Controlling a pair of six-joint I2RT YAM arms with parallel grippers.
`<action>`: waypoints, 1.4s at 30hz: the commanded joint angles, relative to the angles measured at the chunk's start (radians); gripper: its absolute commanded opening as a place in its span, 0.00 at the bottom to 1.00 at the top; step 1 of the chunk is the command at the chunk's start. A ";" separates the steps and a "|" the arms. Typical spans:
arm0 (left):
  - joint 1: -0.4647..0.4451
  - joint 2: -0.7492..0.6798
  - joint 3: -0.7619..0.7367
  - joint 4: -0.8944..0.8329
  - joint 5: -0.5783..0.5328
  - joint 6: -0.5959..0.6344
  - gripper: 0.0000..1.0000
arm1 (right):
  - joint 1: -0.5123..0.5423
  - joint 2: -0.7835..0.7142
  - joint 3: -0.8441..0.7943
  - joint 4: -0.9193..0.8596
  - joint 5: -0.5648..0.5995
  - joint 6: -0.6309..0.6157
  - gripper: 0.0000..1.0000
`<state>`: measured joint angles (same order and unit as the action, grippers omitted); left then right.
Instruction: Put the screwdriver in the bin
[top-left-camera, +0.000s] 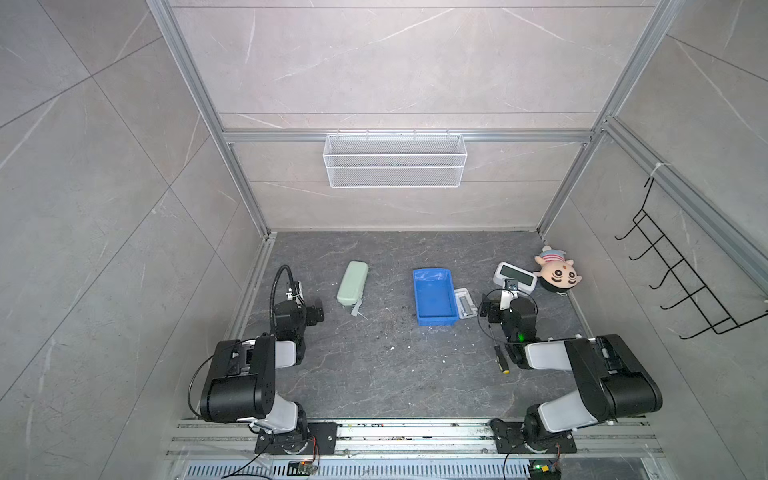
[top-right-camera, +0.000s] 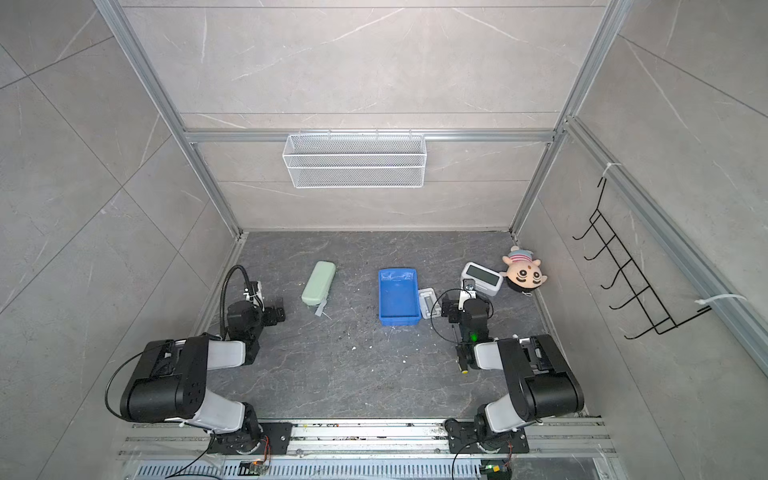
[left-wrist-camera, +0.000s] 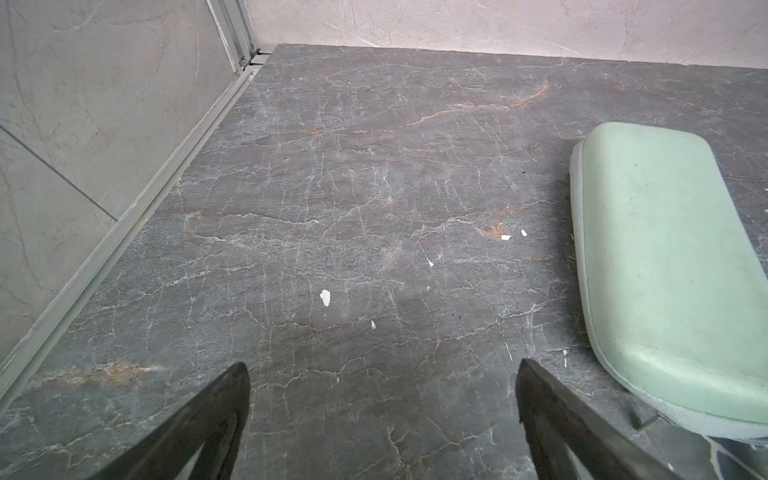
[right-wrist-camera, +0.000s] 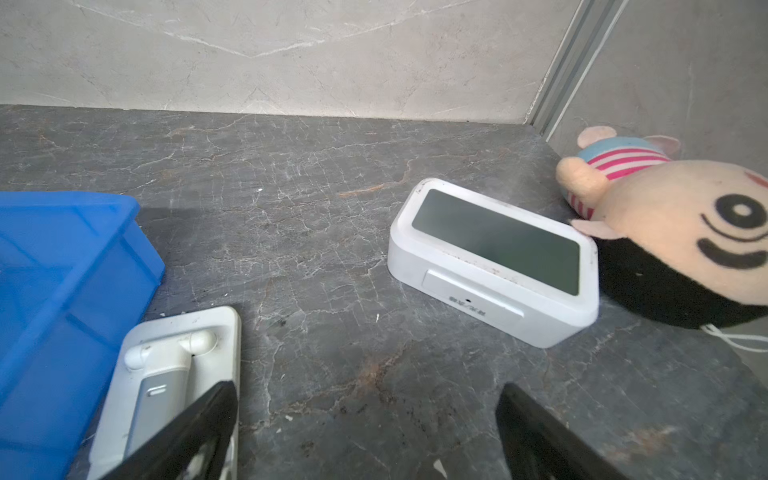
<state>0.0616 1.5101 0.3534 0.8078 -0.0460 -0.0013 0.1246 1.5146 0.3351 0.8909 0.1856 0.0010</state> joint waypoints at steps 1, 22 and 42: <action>0.002 -0.008 0.014 0.025 0.008 -0.009 1.00 | -0.002 0.002 0.019 -0.002 -0.009 0.007 0.99; 0.002 -0.009 0.013 0.024 0.009 -0.009 1.00 | -0.002 0.002 0.019 -0.003 -0.010 0.007 0.99; -0.173 -0.306 0.012 -0.207 -0.134 0.102 1.00 | -0.002 -0.196 -0.016 -0.119 -0.044 0.006 0.99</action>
<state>-0.0635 1.2816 0.3363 0.6838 -0.1204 0.0437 0.1246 1.3991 0.3229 0.8566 0.1661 0.0010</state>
